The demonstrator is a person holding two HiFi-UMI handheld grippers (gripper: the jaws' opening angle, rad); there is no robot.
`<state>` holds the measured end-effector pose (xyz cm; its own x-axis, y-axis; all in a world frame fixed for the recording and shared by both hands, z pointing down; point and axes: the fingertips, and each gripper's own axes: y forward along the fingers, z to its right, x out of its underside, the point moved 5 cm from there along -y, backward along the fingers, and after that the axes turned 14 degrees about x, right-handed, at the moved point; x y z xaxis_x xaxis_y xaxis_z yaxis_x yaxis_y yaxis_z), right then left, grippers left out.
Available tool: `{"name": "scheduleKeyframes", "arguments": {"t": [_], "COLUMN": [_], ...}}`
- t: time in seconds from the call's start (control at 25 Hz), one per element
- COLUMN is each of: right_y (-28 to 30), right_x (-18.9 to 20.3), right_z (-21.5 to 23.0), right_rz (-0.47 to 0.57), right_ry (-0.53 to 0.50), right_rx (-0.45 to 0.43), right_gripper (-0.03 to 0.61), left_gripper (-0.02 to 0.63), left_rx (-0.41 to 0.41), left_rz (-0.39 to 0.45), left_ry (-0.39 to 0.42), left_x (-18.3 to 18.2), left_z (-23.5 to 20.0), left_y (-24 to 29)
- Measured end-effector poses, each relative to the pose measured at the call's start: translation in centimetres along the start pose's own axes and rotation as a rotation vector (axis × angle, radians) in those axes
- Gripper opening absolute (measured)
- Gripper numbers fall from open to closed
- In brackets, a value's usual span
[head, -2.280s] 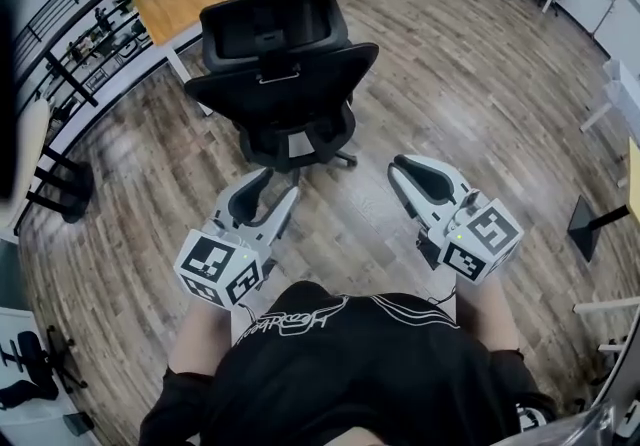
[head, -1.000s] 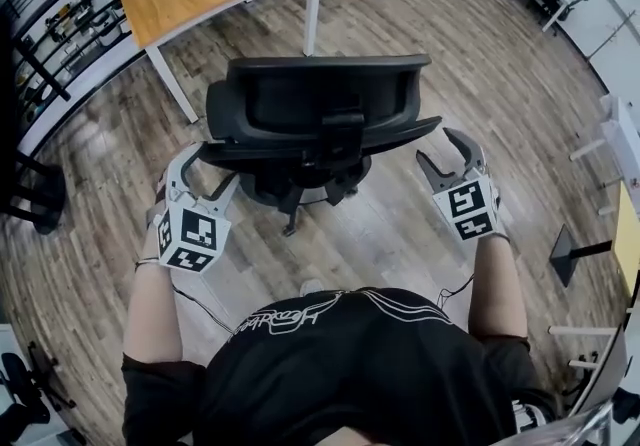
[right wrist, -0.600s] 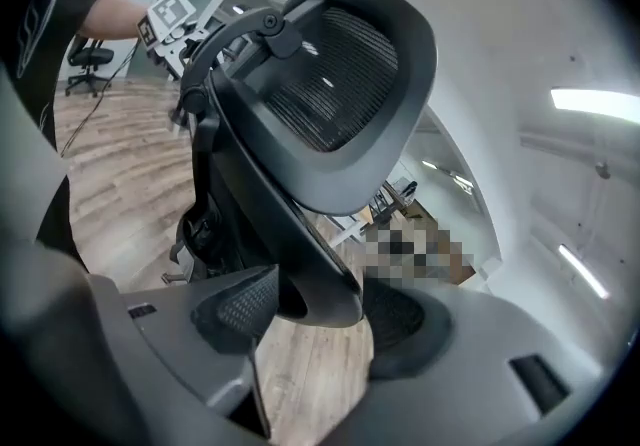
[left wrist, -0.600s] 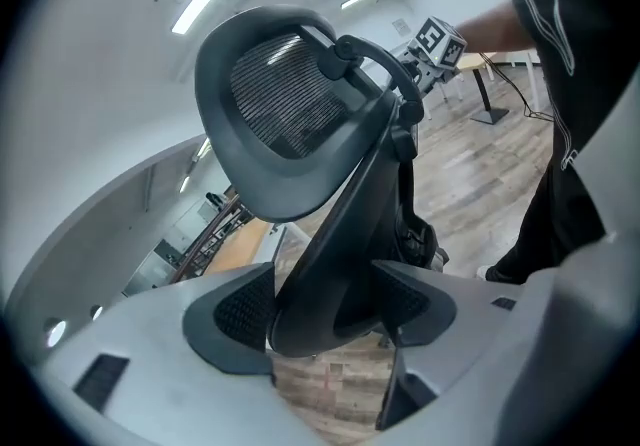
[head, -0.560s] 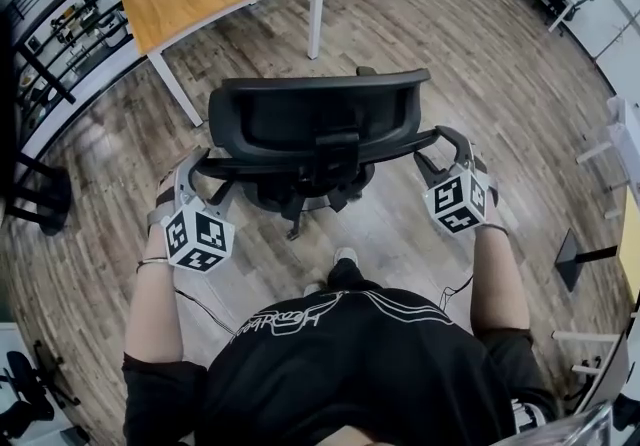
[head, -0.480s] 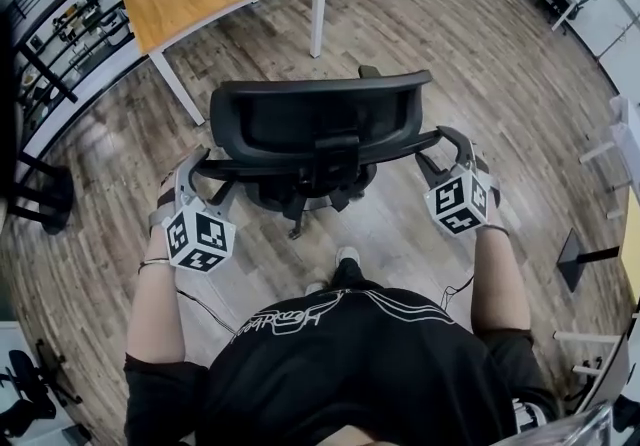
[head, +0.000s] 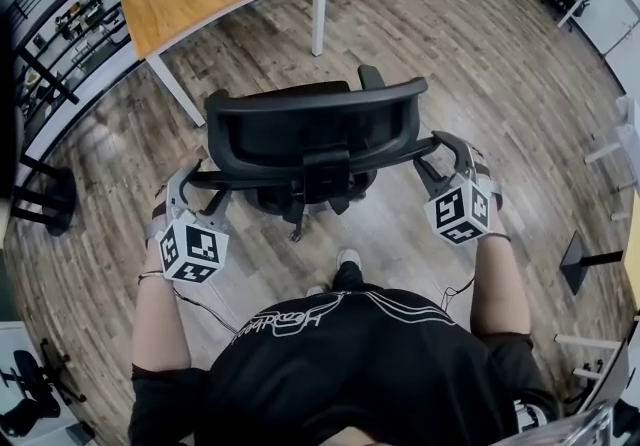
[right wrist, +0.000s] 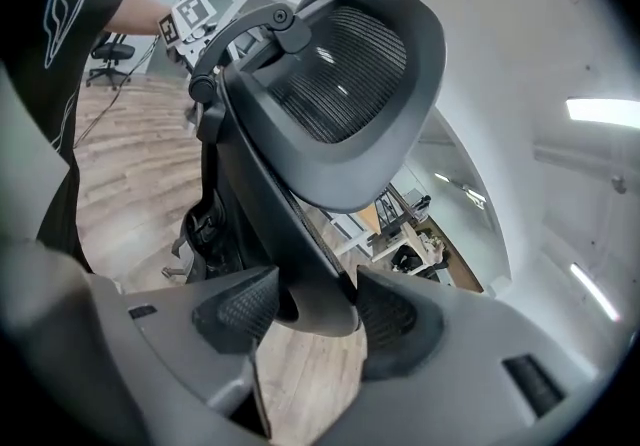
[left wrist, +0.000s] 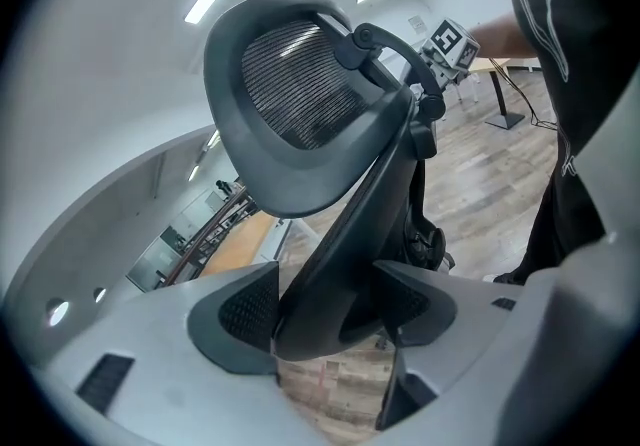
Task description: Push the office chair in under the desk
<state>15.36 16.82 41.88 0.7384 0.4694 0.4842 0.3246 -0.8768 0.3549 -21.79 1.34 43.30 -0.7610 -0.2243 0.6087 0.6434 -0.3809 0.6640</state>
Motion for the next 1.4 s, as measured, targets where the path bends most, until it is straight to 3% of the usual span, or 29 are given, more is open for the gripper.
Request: {"name": "scheduleKeyframes", "arguments": {"t": [1.16, 1.4], "right_y": [12.7, 15.6], "right_x": [1.4, 0.1], "right_z": [5.9, 6.7], "right_rz": [0.145, 0.166], "right_ry": [-0.038, -0.060], "right_rx": [-0.042, -0.048], "right_gripper": [0.264, 0.264], "left_gripper": [0.278, 0.278], "left_rx": [-0.097, -0.120], "left_rz": [-0.131, -0.140], "left_ry": [-0.120, -0.146], "left_x": [-3.6, -3.4], "left_z": [-5.6, -7.0], "left_y": [7.8, 8.2]}}
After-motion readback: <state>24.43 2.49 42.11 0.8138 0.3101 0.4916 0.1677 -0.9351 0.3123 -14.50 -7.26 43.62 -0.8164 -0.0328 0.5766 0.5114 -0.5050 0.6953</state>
